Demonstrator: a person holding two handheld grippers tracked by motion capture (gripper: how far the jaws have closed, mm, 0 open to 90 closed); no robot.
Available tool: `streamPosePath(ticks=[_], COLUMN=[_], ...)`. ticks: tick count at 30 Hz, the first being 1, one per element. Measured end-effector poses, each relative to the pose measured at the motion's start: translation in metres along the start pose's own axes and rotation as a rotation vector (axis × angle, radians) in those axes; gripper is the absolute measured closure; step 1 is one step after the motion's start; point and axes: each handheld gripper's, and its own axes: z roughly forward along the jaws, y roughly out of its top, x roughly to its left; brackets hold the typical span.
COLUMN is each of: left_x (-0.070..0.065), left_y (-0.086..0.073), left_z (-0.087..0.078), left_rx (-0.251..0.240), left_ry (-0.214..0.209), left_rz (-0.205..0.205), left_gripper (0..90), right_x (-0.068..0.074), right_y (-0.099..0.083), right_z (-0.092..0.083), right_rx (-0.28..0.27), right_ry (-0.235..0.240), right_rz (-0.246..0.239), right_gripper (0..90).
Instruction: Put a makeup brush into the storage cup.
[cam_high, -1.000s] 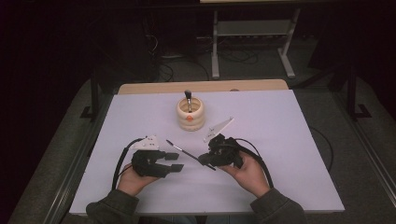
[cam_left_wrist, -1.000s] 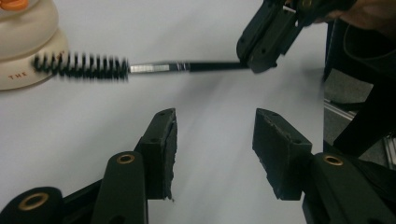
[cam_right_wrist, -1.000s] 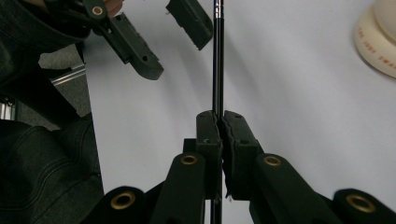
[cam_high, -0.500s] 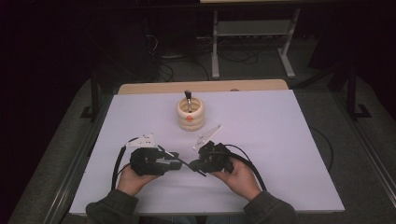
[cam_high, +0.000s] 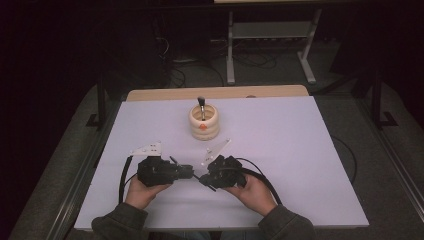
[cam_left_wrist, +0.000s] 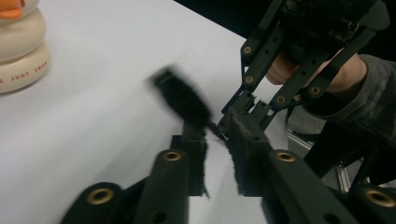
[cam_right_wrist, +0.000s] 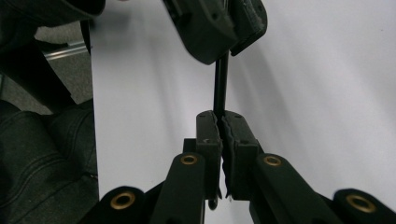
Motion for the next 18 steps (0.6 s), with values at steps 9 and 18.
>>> streamPosePath(ticks=[9, 18], left_x=[-0.004, -0.015], left_y=[0.002, 0.007], left_z=[0.001, 0.005], left_rx=[0.029, 0.093], left_ry=[-0.010, 0.055], left_rz=[0.026, 0.090], left_gripper=[85.2, 85.2], right_x=[0.003, 0.006], right_y=[0.002, 0.014], right_z=[0.009, 0.010], right_rx=[0.028, 0.045], right_ry=[0.012, -0.001], right_rz=[-0.029, -0.024], right_gripper=[82.0, 75.4])
